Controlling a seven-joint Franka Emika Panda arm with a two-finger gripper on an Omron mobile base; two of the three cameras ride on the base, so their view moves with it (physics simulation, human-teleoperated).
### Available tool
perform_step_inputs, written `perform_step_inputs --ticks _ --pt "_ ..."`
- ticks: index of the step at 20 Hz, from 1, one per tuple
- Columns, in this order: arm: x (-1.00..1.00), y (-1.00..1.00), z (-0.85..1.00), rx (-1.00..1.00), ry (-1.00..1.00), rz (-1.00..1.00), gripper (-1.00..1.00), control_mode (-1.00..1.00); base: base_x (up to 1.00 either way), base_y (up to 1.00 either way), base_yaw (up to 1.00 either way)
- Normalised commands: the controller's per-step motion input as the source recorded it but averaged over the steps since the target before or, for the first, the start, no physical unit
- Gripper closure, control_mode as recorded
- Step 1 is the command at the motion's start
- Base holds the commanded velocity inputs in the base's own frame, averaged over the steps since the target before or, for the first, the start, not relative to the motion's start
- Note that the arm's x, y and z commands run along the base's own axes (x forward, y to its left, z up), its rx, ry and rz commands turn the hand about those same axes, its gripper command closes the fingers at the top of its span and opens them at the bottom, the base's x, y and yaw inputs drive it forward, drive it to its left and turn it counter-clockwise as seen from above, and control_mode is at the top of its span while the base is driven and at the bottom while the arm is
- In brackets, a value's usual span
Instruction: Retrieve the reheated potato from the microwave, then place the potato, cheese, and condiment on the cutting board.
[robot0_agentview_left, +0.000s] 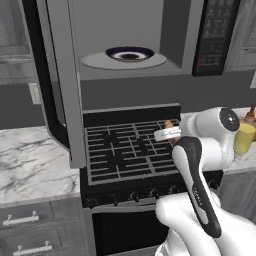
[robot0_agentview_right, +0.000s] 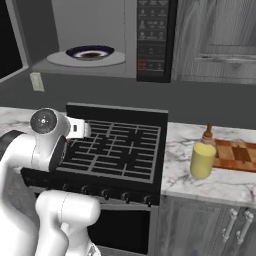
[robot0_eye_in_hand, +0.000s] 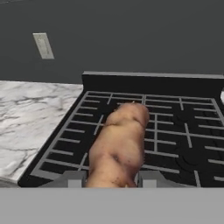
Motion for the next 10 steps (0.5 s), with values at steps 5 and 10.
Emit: perform_step_inputs --ticks 5,10 --pt "0.00 0.00 0.00 0.00 0.00 0.00 1.00 1.00 -0.45 -0.03 -0.01" --pt "0.00 0.00 0.00 0.00 0.00 0.00 1.00 1.00 -0.18 -0.14 -0.04"
